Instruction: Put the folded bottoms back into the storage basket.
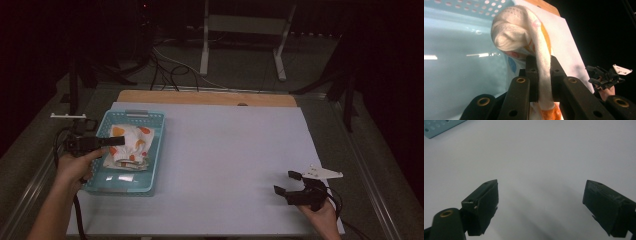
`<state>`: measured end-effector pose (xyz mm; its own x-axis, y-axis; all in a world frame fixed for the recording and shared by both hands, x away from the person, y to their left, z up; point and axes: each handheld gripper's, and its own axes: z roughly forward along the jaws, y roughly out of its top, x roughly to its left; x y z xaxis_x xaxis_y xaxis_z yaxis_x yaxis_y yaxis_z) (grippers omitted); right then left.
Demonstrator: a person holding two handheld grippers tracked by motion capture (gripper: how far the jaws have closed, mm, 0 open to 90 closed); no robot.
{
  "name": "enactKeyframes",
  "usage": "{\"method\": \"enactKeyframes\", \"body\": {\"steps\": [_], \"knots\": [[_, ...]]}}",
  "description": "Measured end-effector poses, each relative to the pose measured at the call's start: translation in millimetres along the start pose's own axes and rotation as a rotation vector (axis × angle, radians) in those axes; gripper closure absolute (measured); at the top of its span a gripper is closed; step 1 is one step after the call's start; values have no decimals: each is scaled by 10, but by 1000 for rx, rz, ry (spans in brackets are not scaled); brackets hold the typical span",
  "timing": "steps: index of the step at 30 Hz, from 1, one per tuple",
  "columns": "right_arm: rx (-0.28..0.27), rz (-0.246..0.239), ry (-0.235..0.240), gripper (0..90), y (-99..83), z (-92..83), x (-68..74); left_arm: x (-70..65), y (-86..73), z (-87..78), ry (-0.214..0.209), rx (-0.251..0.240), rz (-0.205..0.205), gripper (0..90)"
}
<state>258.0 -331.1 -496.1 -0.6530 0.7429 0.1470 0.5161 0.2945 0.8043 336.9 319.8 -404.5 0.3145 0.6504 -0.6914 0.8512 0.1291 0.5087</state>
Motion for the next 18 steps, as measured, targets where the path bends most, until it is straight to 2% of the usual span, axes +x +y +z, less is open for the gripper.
{"method": "enactKeyframes", "body": {"steps": [6, 18], "knots": [[2, -3, 1, 133, 1, -2, 2, 115, -70, 59, 11, 11, -21, 830], [3, -5, 3, 134, 1, -2, 6, 245, -133, 163, 32, 32, -44, 830]]}}
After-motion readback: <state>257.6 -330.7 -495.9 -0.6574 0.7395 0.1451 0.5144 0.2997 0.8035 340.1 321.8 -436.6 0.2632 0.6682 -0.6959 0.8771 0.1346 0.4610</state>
